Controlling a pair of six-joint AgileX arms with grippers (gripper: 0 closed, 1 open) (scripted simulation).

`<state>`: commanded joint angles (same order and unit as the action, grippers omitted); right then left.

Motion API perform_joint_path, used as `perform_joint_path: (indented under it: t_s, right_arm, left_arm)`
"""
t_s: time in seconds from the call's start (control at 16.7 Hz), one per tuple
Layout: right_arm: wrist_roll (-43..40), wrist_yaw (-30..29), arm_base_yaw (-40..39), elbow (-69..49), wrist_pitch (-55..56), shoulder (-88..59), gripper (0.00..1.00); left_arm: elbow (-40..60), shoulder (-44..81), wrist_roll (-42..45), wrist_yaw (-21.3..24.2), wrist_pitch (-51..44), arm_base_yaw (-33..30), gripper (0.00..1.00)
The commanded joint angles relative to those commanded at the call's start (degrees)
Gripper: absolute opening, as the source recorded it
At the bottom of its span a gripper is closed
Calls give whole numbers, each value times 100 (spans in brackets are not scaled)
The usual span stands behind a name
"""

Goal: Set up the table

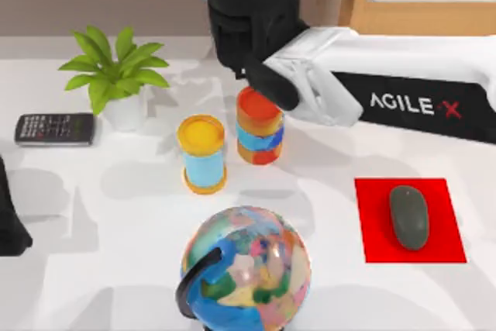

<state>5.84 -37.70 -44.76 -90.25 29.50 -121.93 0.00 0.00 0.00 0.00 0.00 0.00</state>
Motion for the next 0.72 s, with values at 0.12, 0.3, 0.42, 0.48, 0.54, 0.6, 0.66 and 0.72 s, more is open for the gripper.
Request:
perform_joint_path:
  t_s: [0.12,0.3,0.42,0.48,0.54,0.6,0.66,0.72]
  right_arm:
    - [361,484,-9,740,-51,607,0]
    - [1022,1336,91,1986,-115,1583,0]
    - [1533,1946,286,2825,-141,2219,0]
    - [1810,2255,440,3226,-147,2518,0]
    - [2097,2561,627,3611,-150,2802,0]
    - [2393,2864,848,3977,-150,3065,0]
    - [2701,3156,1120,4303,-140,3288,0]
    - [3015,3438,1426,4598,-124,3480,0]
  left_arm:
    - [0,0,0,0,0,0,100]
    - [0,0,0,0,0,0,100]
    - [0,0,0,0,0,0,100]
    - [0,0,0,0,0,0,100]
    - [0,0,0,0,0,0,100]
    - [0,0,0,0,0,0,100]
    - [0,0,0,0,0,0,100]
    - [0,0,0,0,0,0,100]
